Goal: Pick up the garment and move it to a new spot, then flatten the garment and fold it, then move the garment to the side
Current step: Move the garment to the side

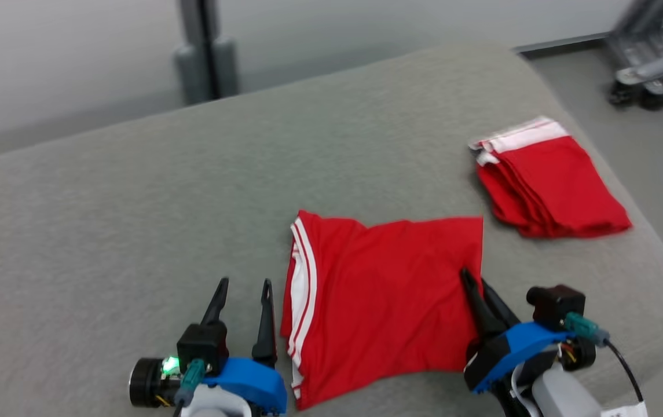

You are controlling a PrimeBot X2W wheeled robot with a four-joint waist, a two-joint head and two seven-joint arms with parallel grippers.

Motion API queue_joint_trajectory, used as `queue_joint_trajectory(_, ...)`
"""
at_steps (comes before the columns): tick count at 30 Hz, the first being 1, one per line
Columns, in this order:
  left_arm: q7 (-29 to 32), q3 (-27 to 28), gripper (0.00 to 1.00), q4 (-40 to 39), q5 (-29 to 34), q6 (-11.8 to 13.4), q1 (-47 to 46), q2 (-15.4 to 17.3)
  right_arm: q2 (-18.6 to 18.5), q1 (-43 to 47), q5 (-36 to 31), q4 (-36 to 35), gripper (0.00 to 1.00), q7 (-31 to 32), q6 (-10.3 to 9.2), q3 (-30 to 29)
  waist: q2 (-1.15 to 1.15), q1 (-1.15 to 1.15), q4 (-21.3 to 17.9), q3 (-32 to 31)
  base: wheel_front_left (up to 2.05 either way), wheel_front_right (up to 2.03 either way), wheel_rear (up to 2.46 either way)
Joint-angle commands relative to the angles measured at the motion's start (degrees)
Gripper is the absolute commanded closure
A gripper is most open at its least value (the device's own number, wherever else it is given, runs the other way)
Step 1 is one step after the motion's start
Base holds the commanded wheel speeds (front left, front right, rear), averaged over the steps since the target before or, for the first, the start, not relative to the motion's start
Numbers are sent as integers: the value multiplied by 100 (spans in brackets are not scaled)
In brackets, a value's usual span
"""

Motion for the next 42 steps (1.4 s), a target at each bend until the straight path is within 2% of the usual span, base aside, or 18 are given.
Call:
queue_joint_trajectory(1,-2,-7,0,35,-10,2,-77,-2,-19,41,24,-41,100,-5,-1,20,-2,0,-507,-342,0,0,0)
queue_joint_trajectory(7,-2,-20,0,138,-7,-29,-126,1,-19,116,110,-32,100,-4,-1,131,-2,0,-1075,-287,0,0,0)
queue_joint_trajectory(11,-2,-50,0,225,66,-84,-213,0,-26,78,193,-67,100,-4,-1,151,-2,0,-1186,-222,0,0,0)
queue_joint_trajectory(15,-2,-111,0,292,91,-81,-253,6,-104,-214,151,-117,100,-4,0,196,-2,0,-1073,-116,0,0,0)
queue_joint_trajectory(22,-2,-152,0,359,117,-57,-355,3,-397,-1122,-175,-34,100,-4,0,276,-2,0,-611,123,0,0,0)
queue_joint_trajectory(27,-2,-203,0,335,134,-54,-422,-3,-833,-1861,-503,462,100,-4,-1,37,-2,0,-269,284,0,0,0)
queue_joint_trajectory(31,-2,-241,0,308,145,-57,-514,-2,-1441,-2344,-811,1002,100,-4,-1,-218,-2,0,-34,406,0,0,0)
queue_joint_trajectory(37,-2,-394,0,252,101,2,-646,4,-2378,-2632,-1174,1735,100,-4,-1,-669,-2,0,415,590,0,0,0)
queue_joint_trajectory(42,-2,-403,0,250,157,55,-742,-1,-2860,-2772,-1598,2226,100,-4,-1,-1212,-2,0,737,772,0,0,0)
